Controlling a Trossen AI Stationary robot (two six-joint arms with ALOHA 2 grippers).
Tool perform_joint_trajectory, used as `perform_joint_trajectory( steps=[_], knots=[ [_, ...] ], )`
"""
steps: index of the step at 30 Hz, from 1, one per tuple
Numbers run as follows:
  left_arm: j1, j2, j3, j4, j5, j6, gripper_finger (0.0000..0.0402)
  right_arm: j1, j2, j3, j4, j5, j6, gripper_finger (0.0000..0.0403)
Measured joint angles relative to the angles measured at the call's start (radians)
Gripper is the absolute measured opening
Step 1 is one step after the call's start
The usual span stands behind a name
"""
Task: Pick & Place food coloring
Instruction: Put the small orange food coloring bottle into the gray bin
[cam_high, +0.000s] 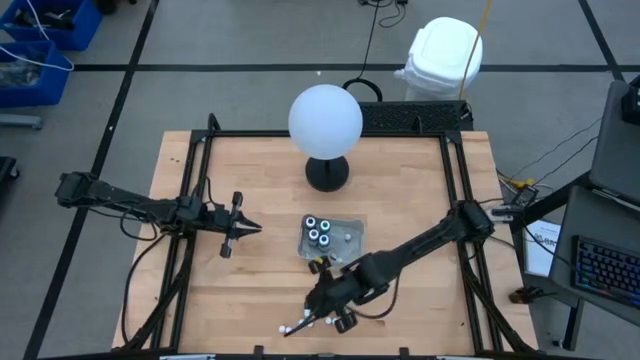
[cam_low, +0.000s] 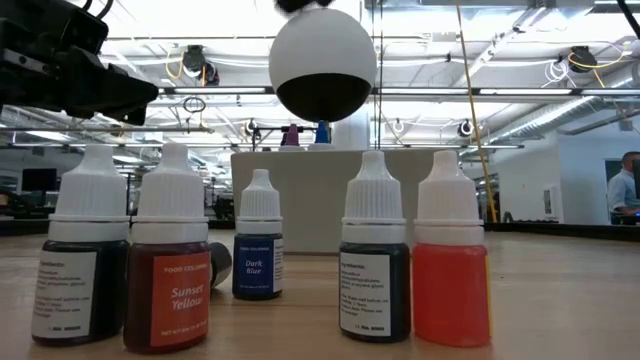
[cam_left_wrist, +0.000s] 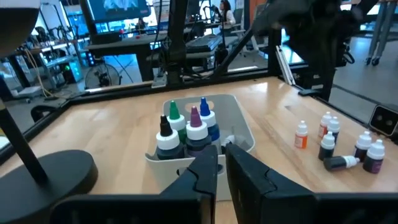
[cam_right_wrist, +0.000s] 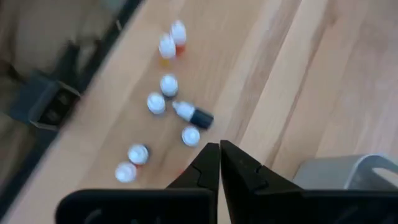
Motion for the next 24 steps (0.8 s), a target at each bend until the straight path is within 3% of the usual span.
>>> perform_joint_trajectory(
  steps=[13, 24],
  knots=[
    [0.000, 0.000, 0.000, -0.002, 0.000, 0.029, 0.0042, -0.008, 0.073, -0.001, -0.037, -0.105, -0.032, 0.0148],
    [0.000, 0.000, 0.000, -0.002, 0.002, 0.022, 0.0042, -0.013, 0.074, -0.130, 0.041, -0.108, -0.042, 0.0169]
  ],
)
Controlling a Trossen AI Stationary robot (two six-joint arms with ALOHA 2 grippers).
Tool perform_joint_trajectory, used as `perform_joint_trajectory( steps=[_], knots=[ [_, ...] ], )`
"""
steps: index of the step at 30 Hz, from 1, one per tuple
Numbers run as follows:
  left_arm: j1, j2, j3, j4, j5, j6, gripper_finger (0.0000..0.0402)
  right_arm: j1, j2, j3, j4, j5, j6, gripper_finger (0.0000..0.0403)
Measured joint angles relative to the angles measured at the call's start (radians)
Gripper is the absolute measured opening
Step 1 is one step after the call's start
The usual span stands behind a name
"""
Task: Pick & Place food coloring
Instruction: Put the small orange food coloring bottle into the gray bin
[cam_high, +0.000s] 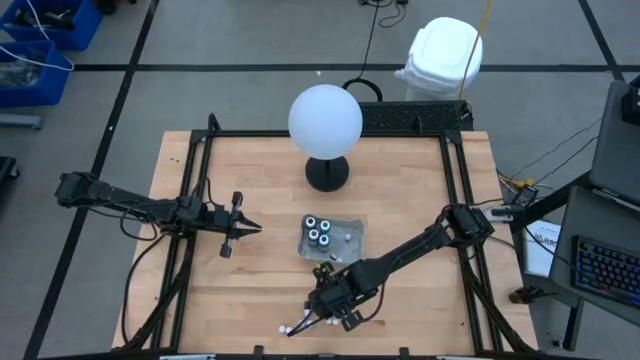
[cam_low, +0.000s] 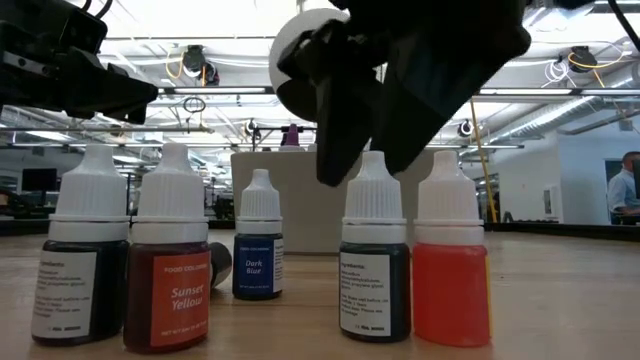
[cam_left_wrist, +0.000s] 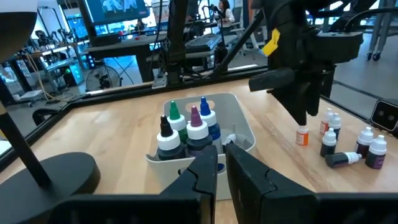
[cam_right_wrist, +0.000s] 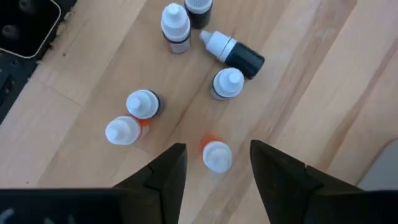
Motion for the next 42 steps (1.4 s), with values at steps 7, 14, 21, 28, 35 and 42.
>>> perform_joint_trajectory(
  steps=[7, 14, 21, 28, 35, 42],
  knots=[
    [0.000, 0.000, 0.000, -0.004, -0.001, 0.002, 0.0042, -0.007, 0.000, -0.075, 0.071, -0.024, -0.001, 0.0165],
    [0.000, 0.000, 0.000, -0.006, -0.003, 0.003, 0.0042, -0.007, 0.000, -0.107, 0.131, -0.024, -0.017, 0.0161],
    [0.000, 0.000, 0.000, -0.006, -0.004, 0.003, 0.0042, -0.006, 0.000, -0.107, 0.135, -0.025, -0.016, 0.0129],
    [0.000, 0.000, 0.000, -0.007, -0.004, 0.003, 0.0042, -0.006, 0.000, -0.107, 0.138, -0.029, -0.017, 0.0077],
    [0.000, 0.000, 0.000, -0.007, -0.004, 0.003, 0.0042, 0.000, -0.009, -0.108, 0.128, -0.049, -0.056, 0.0048],
    [0.000, 0.001, 0.000, -0.007, -0.004, 0.003, 0.0042, -0.007, -0.166, -0.099, -0.019, 0.067, -0.097, 0.0052]
  ],
)
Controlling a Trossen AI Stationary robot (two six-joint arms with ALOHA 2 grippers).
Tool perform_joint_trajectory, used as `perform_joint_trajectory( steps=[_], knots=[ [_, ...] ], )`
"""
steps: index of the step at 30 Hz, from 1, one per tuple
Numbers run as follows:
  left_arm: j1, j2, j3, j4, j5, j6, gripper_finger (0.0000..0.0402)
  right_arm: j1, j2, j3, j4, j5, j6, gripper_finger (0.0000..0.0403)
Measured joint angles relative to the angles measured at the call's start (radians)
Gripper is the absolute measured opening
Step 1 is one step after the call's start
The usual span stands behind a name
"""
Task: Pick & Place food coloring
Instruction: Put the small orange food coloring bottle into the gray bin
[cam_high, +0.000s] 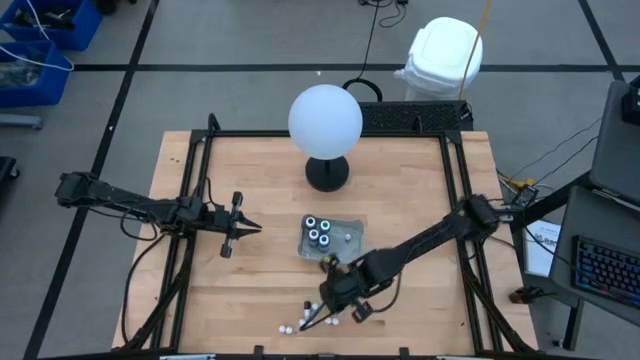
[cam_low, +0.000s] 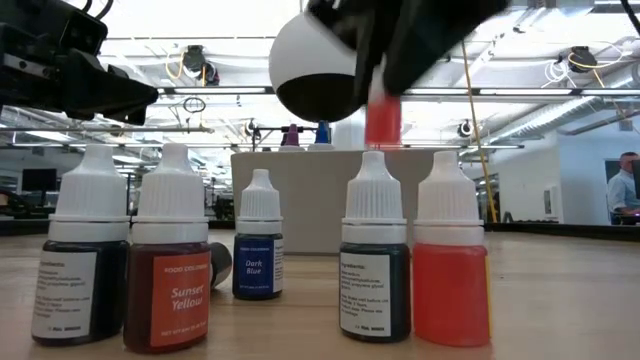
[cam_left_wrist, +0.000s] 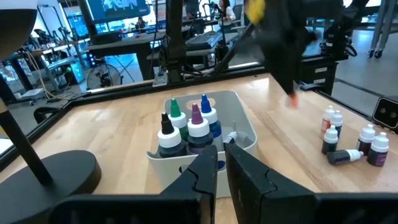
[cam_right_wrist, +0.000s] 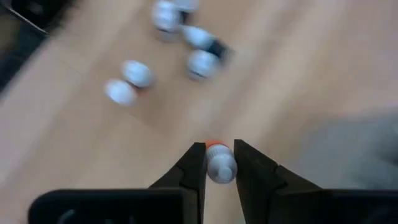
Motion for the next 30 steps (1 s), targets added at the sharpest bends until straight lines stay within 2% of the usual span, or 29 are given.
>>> perform_joint_trajectory(
  steps=[3, 6, 11, 16, 23, 30],
  knots=[
    [0.000, 0.000, 0.000, 0.000, 0.000, 0.007, 0.0042, -0.029, -0.099, 0.000, -0.085, 0.113, -0.009, 0.0051],
    [0.000, 0.000, 0.000, 0.000, 0.000, 0.010, 0.0042, -0.079, -0.183, 0.001, -0.140, 0.177, 0.001, 0.0051],
    [0.000, 0.000, 0.000, -0.004, 0.000, 0.005, 0.0042, -0.185, -0.222, -0.014, -0.156, 0.135, -0.007, 0.0051],
    [0.000, 0.000, 0.000, -0.026, 0.000, 0.022, 0.0042, -0.262, -0.195, -0.109, -0.143, 0.068, -0.044, 0.0051],
    [0.000, 0.000, 0.000, -0.053, -0.001, 0.021, 0.0042, -0.286, -0.194, -0.234, -0.079, 0.070, -0.043, 0.0051],
    [0.000, 0.000, 0.000, -0.054, -0.001, 0.022, 0.0042, -0.313, -0.194, -0.256, -0.044, 0.071, -0.052, 0.0052]
  ],
)
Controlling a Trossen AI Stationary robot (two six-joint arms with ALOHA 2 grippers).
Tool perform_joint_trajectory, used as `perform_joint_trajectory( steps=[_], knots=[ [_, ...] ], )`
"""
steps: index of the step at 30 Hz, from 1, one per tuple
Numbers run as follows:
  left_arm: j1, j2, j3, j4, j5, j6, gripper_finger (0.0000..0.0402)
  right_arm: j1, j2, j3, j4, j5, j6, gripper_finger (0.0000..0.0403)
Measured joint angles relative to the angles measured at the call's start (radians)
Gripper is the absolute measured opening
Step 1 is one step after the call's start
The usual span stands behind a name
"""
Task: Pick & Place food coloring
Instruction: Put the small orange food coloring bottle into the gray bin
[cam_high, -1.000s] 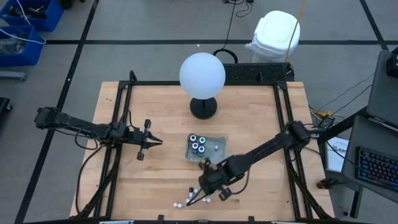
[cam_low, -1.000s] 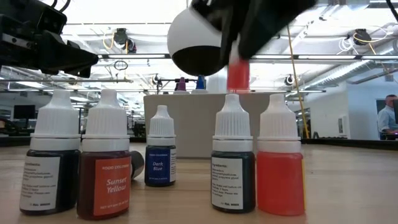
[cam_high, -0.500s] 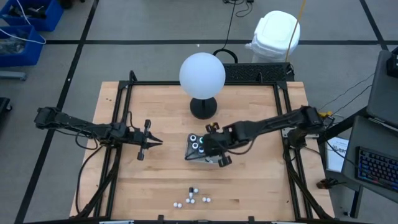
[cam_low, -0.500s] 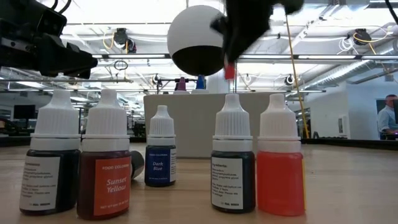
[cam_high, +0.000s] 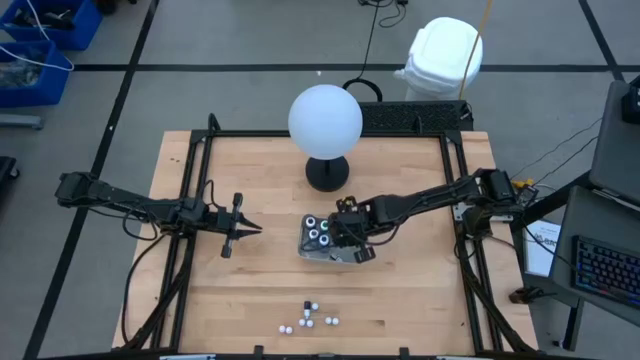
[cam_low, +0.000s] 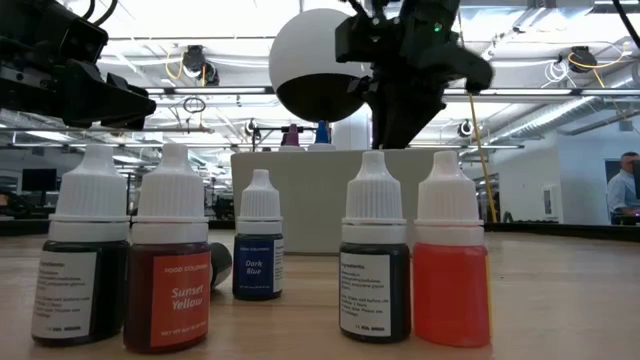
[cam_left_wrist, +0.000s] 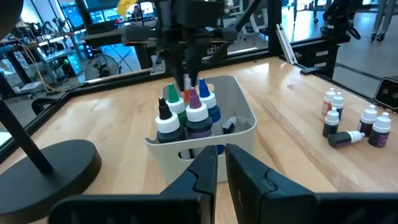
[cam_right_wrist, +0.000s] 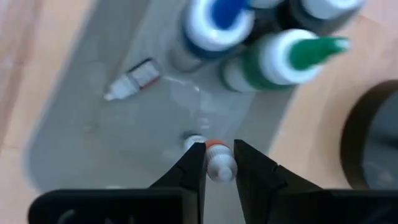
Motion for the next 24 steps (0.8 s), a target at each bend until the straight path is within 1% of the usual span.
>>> perform_joint_trajectory(
  steps=[8, 11, 16, 24],
  knots=[
    [0.000, 0.000, 0.000, 0.003, 0.000, 0.006, 0.0042, -0.042, 0.000, -0.022, -0.008, -0.005, 0.007, 0.0053],
    [0.000, 0.000, 0.000, 0.003, 0.000, 0.006, 0.0042, -0.048, 0.000, -0.044, 0.001, -0.033, 0.020, 0.0054],
    [0.000, 0.000, 0.000, 0.003, 0.000, 0.006, 0.0042, -0.047, 0.000, -0.075, 0.014, -0.031, 0.041, 0.0054],
    [0.000, 0.000, 0.000, 0.003, 0.000, 0.006, 0.0042, -0.047, 0.000, -0.122, 0.095, -0.031, 0.055, 0.0054]
  ],
)
